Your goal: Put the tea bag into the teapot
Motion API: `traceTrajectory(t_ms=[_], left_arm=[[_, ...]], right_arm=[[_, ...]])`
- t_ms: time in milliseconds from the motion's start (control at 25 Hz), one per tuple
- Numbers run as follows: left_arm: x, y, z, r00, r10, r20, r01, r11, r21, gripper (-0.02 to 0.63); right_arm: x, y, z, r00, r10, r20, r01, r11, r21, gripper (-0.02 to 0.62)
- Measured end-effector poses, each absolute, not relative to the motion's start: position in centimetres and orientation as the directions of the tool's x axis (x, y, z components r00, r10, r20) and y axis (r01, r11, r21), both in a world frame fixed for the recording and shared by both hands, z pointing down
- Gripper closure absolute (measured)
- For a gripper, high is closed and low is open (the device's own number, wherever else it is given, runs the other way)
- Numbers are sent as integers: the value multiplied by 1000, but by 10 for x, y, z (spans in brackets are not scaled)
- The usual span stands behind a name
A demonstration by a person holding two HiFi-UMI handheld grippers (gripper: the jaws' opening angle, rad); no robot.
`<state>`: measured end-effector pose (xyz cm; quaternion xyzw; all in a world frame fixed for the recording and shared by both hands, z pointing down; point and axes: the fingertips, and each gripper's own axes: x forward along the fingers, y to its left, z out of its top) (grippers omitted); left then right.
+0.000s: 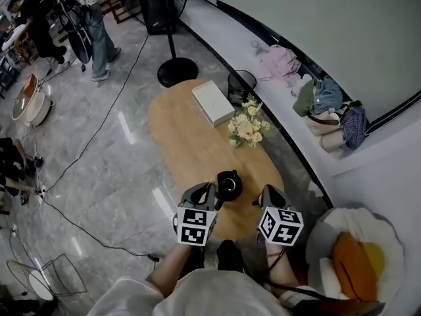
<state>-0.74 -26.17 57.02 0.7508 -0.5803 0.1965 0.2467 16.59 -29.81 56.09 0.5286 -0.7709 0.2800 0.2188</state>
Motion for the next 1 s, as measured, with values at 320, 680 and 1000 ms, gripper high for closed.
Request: traceTrajectory(t_ms=[320, 680, 1000], left_arm=[[-8, -236, 619, 247, -716, 653, -969, -198, 150, 589], [4, -225, 636, 284, -679, 677, -958, -237, 163, 589], [23, -253, 645, 329, -680, 655, -941, -294, 168, 589]], right_arm=[[172, -266, 613, -328, -625, 708, -944, 243, -222, 560], [175, -251, 637, -315, -600, 735, -949, 217, -229, 560], [179, -270, 651, -294, -620, 727, -956, 201, -215, 560]])
